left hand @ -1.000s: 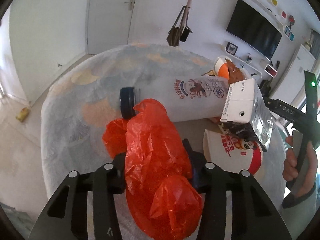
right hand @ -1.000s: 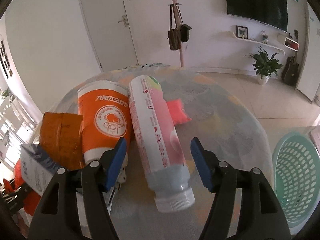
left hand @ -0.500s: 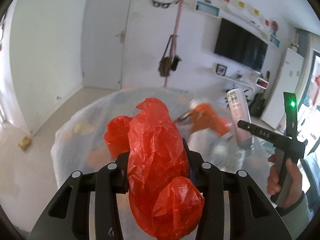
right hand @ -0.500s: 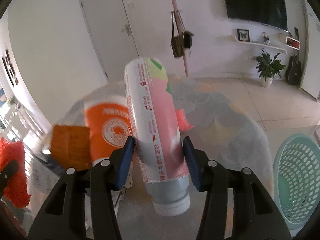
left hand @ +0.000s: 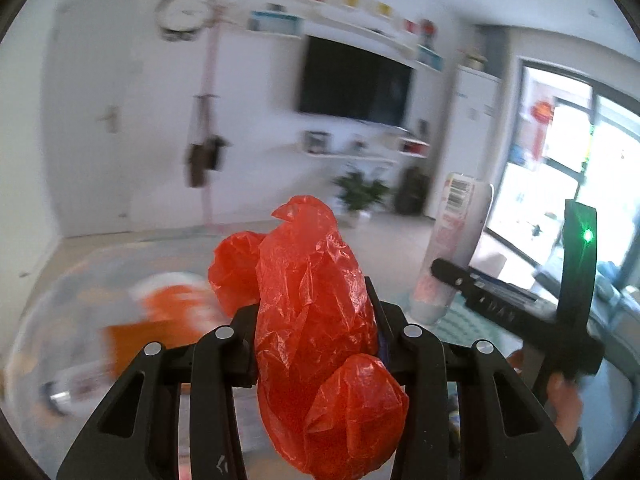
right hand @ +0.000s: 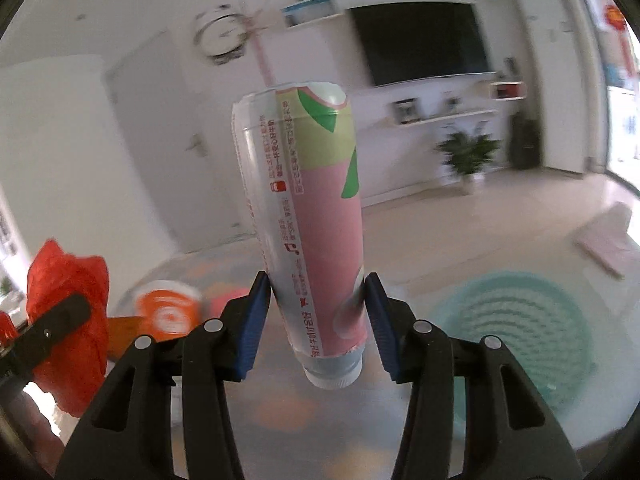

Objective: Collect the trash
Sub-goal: 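Grasp the red plastic bag with left tool while right tool grasps pink bottle, then drop the red bag and pink bottle into the teal basket with both tools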

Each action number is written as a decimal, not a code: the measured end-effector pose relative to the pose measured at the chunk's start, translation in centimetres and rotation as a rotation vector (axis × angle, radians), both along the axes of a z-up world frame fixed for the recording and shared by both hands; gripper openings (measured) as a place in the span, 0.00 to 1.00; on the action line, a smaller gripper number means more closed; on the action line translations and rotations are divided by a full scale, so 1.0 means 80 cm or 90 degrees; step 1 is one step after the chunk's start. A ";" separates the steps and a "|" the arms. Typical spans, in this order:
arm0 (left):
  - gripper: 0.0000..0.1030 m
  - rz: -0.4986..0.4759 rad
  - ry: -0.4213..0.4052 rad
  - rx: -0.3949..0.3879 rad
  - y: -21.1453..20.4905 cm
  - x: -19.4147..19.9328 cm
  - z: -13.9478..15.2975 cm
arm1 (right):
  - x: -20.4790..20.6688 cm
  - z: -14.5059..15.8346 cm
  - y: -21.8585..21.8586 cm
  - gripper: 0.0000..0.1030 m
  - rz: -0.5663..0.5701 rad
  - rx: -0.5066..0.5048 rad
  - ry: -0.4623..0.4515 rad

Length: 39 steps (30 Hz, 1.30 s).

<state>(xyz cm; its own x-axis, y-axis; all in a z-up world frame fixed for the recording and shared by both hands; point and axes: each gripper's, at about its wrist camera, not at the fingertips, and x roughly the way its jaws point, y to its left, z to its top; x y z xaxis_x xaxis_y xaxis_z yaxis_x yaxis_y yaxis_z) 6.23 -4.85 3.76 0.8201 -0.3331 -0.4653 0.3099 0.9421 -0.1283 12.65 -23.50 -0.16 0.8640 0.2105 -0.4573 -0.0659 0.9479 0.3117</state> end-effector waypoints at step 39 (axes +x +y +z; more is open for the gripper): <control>0.71 -0.151 0.117 -0.072 -0.142 0.073 -0.106 | -0.029 -0.078 -0.139 0.54 -0.168 0.015 0.111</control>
<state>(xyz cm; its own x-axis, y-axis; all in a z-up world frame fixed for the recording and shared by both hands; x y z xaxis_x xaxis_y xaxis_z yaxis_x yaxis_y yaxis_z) 12.03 -16.22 -4.75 0.6184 -0.5633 -0.5480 0.4815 0.8227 -0.3022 10.29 -34.65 -6.43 0.7993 0.0021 -0.6009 0.2375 0.9175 0.3191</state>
